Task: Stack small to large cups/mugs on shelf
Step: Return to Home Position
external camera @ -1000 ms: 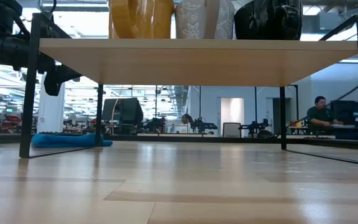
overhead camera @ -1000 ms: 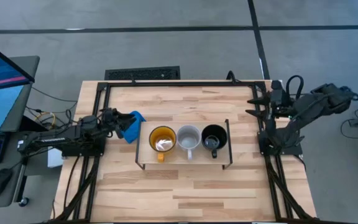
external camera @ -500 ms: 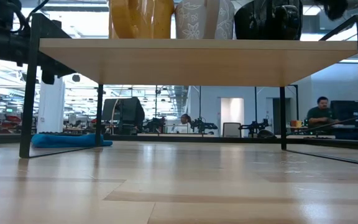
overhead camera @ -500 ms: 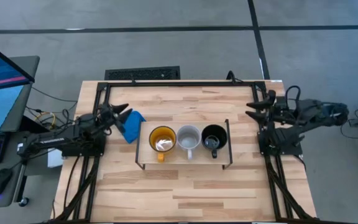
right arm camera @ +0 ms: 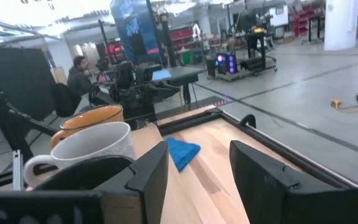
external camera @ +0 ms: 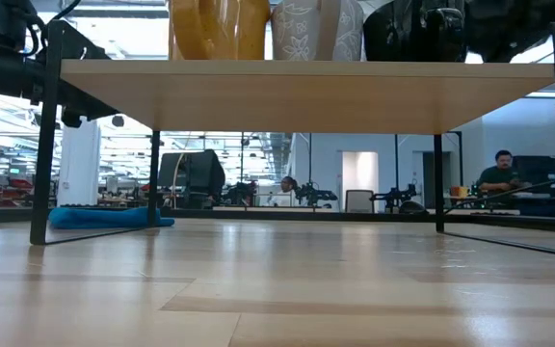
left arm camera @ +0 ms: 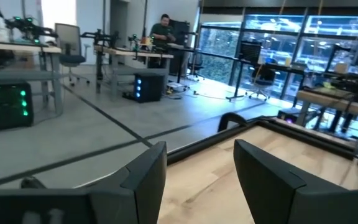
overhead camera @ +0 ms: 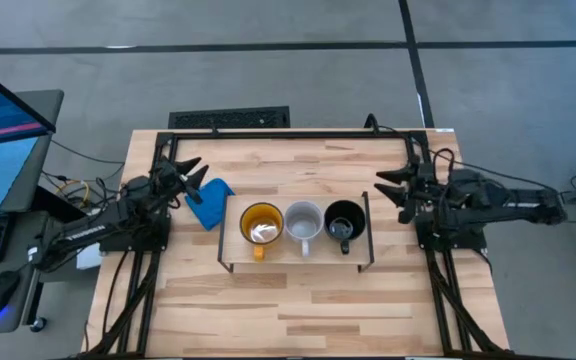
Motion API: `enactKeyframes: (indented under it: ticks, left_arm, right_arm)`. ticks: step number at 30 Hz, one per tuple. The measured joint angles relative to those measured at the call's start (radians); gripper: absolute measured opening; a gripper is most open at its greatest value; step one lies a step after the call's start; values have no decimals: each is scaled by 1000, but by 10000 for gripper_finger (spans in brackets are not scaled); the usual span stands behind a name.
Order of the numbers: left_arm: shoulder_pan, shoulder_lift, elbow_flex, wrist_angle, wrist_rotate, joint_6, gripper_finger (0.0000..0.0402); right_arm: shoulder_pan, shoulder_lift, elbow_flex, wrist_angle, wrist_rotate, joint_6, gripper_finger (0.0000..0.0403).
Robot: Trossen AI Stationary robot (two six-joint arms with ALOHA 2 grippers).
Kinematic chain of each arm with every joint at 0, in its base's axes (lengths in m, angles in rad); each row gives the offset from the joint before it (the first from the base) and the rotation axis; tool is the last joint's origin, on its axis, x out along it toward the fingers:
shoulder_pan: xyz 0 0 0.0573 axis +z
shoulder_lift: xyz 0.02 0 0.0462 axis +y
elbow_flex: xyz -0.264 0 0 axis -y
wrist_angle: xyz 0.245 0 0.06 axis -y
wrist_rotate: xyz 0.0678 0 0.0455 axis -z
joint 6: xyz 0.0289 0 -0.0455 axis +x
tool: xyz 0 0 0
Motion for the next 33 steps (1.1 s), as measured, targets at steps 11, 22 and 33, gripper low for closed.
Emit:
enactKeyframes:
  ticks: [11, 22, 33]
  left_arm:
    - [102, 0, 1, -5, 4, -26, 179]
    - [141, 0, 1, -5, 1, -36, 179]
    - [142, 0, 2, -80, -43, -89, 179]
  right_arm:
    - [-260, -95, -199, 209, -220, 1, 194]
    - [-494, -260, -287, 231, -498, 49, 192]
    - [-562, -297, -388, 252, -560, 93, 192]
